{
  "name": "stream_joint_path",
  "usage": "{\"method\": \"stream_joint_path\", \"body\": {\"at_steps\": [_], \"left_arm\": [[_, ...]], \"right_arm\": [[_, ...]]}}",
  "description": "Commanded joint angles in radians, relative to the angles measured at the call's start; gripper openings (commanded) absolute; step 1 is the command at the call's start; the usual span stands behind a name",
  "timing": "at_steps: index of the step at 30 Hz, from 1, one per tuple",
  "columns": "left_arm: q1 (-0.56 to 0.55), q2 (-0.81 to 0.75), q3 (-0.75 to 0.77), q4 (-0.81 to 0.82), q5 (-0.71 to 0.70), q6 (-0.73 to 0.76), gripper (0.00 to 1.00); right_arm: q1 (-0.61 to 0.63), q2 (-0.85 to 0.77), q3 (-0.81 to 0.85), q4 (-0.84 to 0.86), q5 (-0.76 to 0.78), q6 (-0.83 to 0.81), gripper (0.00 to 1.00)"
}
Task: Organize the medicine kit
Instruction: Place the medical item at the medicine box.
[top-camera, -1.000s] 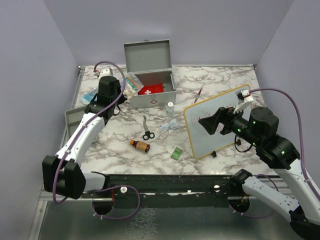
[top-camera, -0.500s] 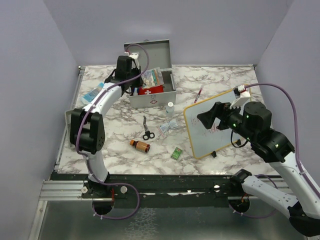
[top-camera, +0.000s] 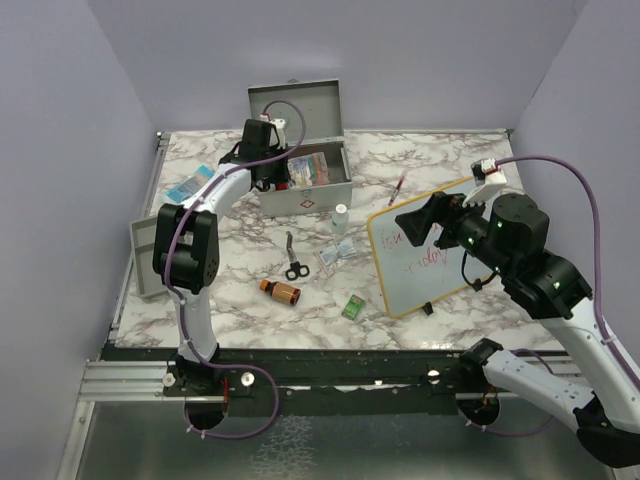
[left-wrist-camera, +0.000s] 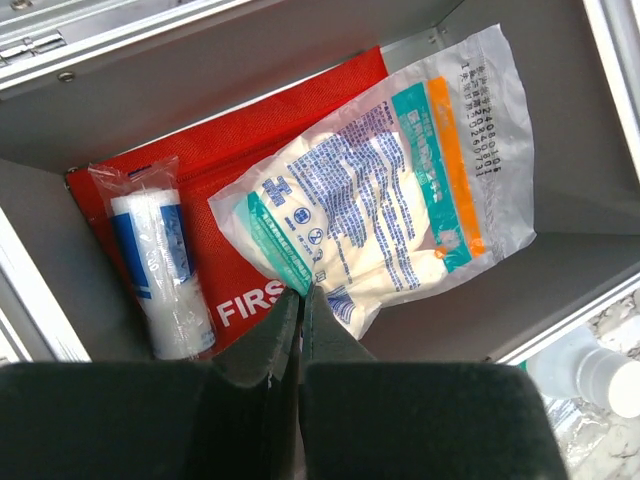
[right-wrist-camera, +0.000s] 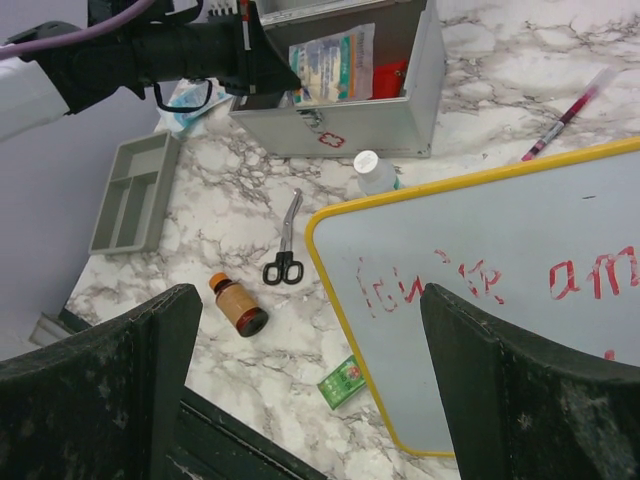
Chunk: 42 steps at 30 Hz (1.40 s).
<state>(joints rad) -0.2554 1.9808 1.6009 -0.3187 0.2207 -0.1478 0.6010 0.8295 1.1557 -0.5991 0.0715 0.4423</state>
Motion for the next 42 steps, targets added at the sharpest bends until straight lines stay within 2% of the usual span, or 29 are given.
{"method": "stream_joint_path", "body": {"at_steps": [1,7,18,24,27,32,36,39,42], "left_arm": [[0.002,0.044,0.041,-0.024,-0.012,0.033,0.0],[0.002,0.057,0.051,-0.025,-0.035,0.038,0.02],[0.002,0.005,0.09,-0.045,-0.053,0.005,0.32],[0.002,-0.091,0.079,-0.092,-0.022,0.009,0.41],[0.002,-0.168,0.033,-0.108,-0.004,0.037,0.44],[0.002,-0.315,-0.095,-0.133,-0.082,0.068,0.48],[0.003,-0.406,-0.198,-0.124,-0.237,0.135,0.49],[0.014,-0.449,-0.268,-0.071,-0.357,0.165,0.49],[0.04,-0.496,-0.343,0.004,-0.395,0.213,0.49]], "right_arm": [[0.002,-0.012,-0.003,0.016,0.03,-0.014,0.97],[0.002,-0.019,-0.005,-0.002,0.028,-0.012,0.97],[0.002,-0.049,-0.015,-0.028,0.029,0.035,0.97],[0.002,-0.04,-0.019,-0.035,0.015,0.05,0.97],[0.002,-0.033,-0.006,-0.029,0.01,0.004,0.97],[0.002,-0.024,0.017,-0.03,0.033,-0.042,0.97],[0.002,-0.037,-0.024,0.002,-0.012,-0.021,0.97],[0.002,-0.053,-0.062,0.03,-0.04,-0.01,0.97],[0.002,-0.05,-0.057,0.022,-0.062,-0.007,0.97]]}}
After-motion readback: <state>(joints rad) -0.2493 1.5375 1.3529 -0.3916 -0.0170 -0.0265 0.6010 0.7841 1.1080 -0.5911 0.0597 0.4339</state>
